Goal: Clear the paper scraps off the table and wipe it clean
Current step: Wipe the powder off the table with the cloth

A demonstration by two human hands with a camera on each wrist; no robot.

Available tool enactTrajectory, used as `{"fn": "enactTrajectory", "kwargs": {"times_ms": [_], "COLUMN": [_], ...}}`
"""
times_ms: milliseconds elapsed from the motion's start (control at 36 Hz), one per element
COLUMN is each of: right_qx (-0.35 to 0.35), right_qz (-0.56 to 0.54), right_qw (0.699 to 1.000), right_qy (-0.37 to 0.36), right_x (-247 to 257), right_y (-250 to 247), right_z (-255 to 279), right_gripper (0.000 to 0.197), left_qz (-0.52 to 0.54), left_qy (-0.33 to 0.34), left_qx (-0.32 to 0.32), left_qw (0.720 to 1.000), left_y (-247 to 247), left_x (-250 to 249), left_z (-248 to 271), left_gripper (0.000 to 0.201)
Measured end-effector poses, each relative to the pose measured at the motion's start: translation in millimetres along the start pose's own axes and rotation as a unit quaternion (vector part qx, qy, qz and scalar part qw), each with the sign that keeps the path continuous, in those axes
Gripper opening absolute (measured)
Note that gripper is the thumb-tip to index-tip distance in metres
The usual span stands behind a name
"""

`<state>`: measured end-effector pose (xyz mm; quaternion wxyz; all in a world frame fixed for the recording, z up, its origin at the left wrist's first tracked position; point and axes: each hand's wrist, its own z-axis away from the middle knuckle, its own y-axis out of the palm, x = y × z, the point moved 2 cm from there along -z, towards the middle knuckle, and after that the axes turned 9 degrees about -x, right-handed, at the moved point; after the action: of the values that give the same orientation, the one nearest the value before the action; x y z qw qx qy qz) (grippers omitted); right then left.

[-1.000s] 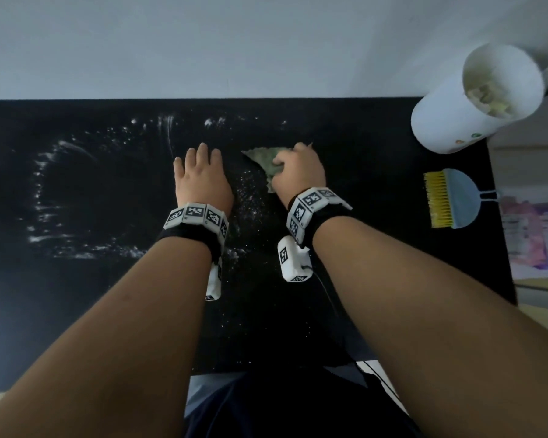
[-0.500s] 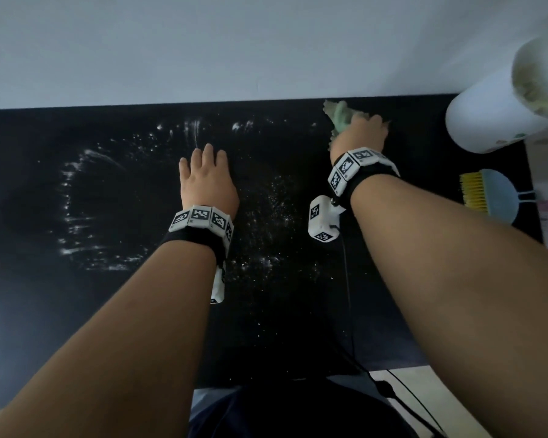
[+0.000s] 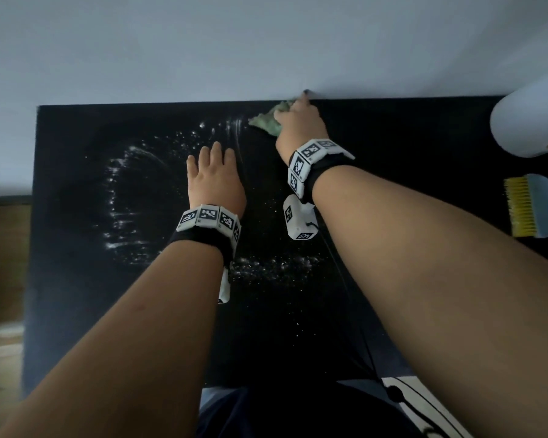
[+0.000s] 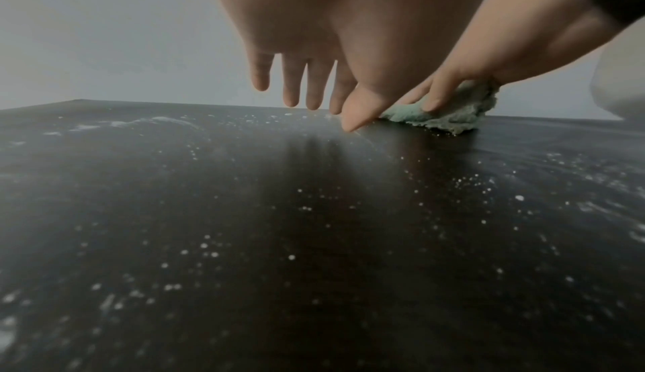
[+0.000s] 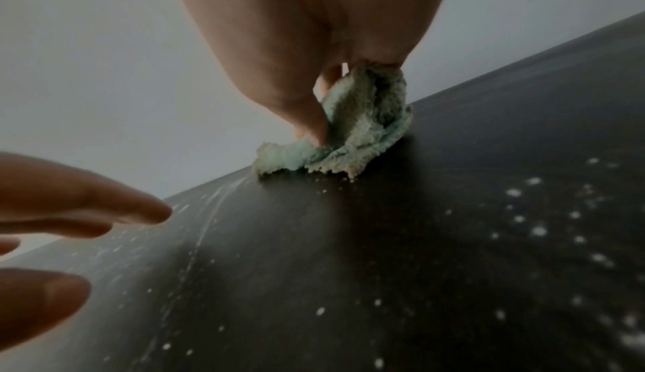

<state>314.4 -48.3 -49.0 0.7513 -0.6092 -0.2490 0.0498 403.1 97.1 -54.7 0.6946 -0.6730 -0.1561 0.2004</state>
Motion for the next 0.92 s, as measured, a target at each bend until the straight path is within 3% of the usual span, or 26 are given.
{"fn": "enactTrajectory", "kwargs": {"times_ms": [111, 222, 389, 750, 917], "right_qx": [0.05, 0.019, 0.001, -0.009, -0.036], "right_qz": [0.031, 0.085, 0.094, 0.039, 0.023], "right_qw": [0.998, 0.995, 0.995, 0.998, 0.997], "right_qy": [0.003, -0.047, -0.04, -0.049, -0.067], "right_x": [7, -3, -18, -68, -91], "right_y": [-4, -3, -7, -2, 3], "right_z": [-3, 12, 43, 133, 178], "right_gripper": [0.062, 0.046, 0.036, 0.041, 0.032], "left_qz": [0.0, 0.003, 0.017, 0.015, 0.017], "left_qy": [0.009, 0.022, 0.042, 0.03, 0.025], "left_qx": [0.0, 0.0, 0.004, 0.008, 0.018], "left_qw": [1.0, 1.0, 0.999, 0.999, 0.999], "left_y": [-1, -1, -2, -7, -6], "left_x": [10, 13, 6, -26, -52], "left_z": [3, 7, 15, 62, 94], "left_gripper": [0.053, 0.054, 0.052, 0.055, 0.057]}}
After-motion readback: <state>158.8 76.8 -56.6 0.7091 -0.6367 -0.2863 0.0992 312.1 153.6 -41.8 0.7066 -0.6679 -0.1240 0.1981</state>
